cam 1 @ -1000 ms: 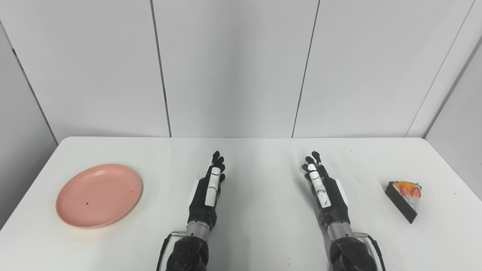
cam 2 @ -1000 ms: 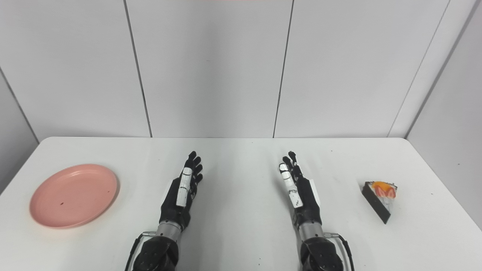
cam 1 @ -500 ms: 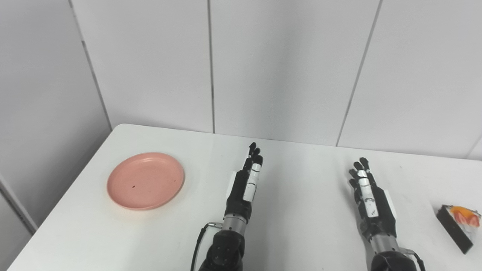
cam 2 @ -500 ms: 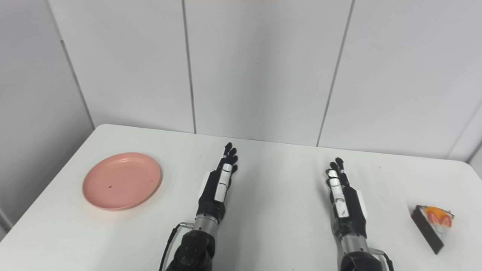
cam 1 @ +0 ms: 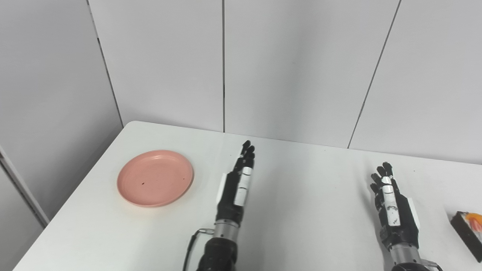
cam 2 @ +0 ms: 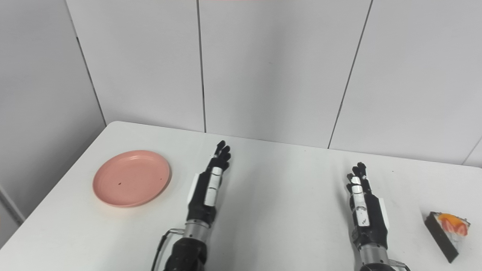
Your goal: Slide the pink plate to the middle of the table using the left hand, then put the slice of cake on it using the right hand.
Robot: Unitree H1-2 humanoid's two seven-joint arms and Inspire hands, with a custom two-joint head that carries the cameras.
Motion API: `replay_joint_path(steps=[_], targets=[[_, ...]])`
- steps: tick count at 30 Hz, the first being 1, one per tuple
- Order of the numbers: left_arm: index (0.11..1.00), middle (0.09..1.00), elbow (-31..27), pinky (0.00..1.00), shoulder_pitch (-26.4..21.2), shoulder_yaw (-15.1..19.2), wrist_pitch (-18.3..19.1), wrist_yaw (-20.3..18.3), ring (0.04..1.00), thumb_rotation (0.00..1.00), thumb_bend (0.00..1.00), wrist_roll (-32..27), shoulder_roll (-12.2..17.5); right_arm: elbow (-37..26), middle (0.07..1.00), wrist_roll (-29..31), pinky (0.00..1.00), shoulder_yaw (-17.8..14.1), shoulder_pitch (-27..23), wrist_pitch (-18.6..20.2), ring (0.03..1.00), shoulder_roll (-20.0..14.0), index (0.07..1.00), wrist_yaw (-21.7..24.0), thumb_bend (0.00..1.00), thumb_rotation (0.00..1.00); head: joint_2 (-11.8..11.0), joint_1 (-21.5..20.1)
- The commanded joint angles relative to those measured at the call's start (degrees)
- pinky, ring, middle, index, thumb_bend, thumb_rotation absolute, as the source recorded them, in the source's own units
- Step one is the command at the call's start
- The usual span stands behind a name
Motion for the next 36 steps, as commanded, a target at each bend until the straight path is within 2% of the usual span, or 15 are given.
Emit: replay_joint_path(steps=[1, 4, 10, 15, 19, 23, 28, 33, 36], targets=[[0.897, 0.898, -4.0, 0.87, -0.2, 0.6, 3.1, 0.3, 0.899, 1.00, 0.63, 0.2, 0.9, -1.5, 0.989, 0.5, 1.00, -0.2, 0.4, 1.3, 0.974, 0.3, 1.000, -0.1, 0.46, 0.87, -0.1, 0.5], [0.870, 0.873, -8.3, 0.84, 0.3, 1.6, 6.8, 0.1, 0.871, 1.00, 0.67, -0.1, 1.9, -2.5, 0.992, 0.8, 1.00, -0.2, 0.6, 2.2, 0.981, 0.3, 1.000, 0.0, 0.44, 0.88, -0.4, 1.0], [0.809, 0.816, -15.4, 0.78, 0.7, 3.7, 10.1, 2.3, 0.813, 1.00, 0.68, 1.2, 2.9, -3.9, 0.999, 1.1, 1.00, -0.1, 1.0, 3.7, 0.985, 0.1, 1.000, 0.3, 0.42, 0.91, -1.2, 3.1], [0.771, 0.782, -17.0, 0.78, -0.3, 6.4, 10.1, 3.7, 0.775, 0.98, 0.70, 1.3, 4.8, -4.1, 1.000, 1.5, 1.00, -0.1, 1.1, 2.9, 0.987, 0.2, 1.000, 0.6, 0.43, 0.88, -1.5, 3.7], [0.738, 0.748, -18.9, 0.77, -1.1, 8.9, 12.0, 6.0, 0.738, 1.00, 0.71, 2.9, 6.5, -4.1, 1.000, 1.4, 1.00, -0.2, 1.0, 2.7, 0.989, 0.4, 1.000, 0.4, 0.45, 0.85, -1.6, 4.2], [0.726, 0.733, -20.6, 0.76, -1.9, 11.6, 13.3, 7.3, 0.729, 1.00, 0.72, 1.4, 8.0, -4.4, 1.000, 1.5, 1.00, -0.1, 1.2, 2.8, 0.993, 0.4, 1.000, 0.5, 0.46, 0.85, -1.7, 4.6], [0.719, 0.722, -20.6, 0.76, -2.8, 14.1, 14.2, 8.8, 0.730, 1.00, 0.72, 2.5, 10.8, -4.9, 1.000, 0.8, 1.00, 0.0, 1.2, 2.9, 0.990, 0.5, 1.000, 0.0, 0.47, 0.85, -1.6, 5.0], [0.700, 0.700, -18.1, 0.71, -3.5, 16.7, 12.9, 11.0, 0.704, 1.00, 0.70, 2.5, 13.4, -5.5, 1.000, 0.9, 1.00, 0.0, 1.5, 3.3, 0.996, 0.3, 1.000, 0.4, 0.47, 0.87, -1.5, 5.2], [0.700, 0.703, -17.0, 0.71, -3.7, 17.9, 13.0, 12.2, 0.715, 1.00, 0.70, 2.5, 14.4, -6.1, 1.000, 0.8, 1.00, 0.0, 1.6, 3.7, 0.996, 0.3, 1.000, 0.3, 0.46, 0.89, -1.5, 5.3]])
